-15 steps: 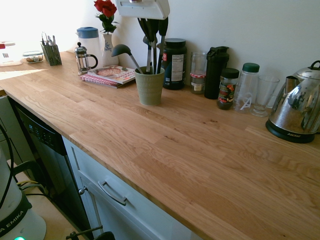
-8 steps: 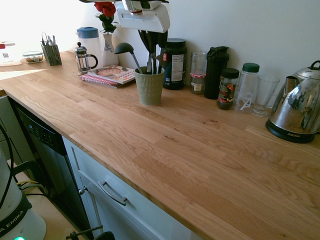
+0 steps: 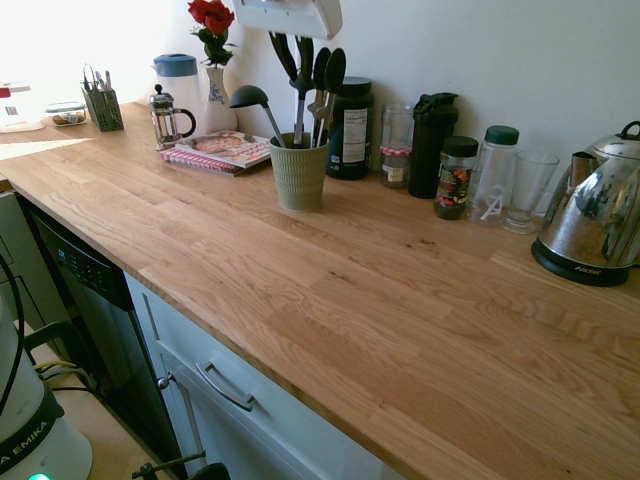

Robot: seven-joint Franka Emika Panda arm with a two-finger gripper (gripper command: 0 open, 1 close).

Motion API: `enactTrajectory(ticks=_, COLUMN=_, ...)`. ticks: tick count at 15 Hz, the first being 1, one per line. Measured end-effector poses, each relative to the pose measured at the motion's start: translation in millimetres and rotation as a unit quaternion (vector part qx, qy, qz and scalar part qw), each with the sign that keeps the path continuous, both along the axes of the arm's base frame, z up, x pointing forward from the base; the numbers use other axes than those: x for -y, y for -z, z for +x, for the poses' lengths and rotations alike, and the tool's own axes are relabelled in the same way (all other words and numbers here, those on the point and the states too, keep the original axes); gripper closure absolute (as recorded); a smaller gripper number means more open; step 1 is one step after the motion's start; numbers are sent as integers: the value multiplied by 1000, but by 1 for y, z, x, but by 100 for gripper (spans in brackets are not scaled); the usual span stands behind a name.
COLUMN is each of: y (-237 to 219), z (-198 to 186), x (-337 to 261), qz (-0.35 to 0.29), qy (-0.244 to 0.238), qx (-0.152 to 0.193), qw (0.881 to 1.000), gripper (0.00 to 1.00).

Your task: Put the tongs back in the holder

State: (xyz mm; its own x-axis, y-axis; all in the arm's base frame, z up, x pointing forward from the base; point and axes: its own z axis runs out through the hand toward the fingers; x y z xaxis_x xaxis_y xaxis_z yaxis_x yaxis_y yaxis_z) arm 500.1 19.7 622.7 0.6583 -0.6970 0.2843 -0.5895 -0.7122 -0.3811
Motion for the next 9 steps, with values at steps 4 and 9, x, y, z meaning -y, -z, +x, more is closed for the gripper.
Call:
enactTrajectory(ticks=4, y=-31, z=-59, x=64, qz=-2, qy=9, qx=-53, qw=999, gripper=0)
enactTrajectory(ticks=9, y=73, z=-105, x=138, qz=-5, qy=10, qx=-153, qw=988, gripper=0)
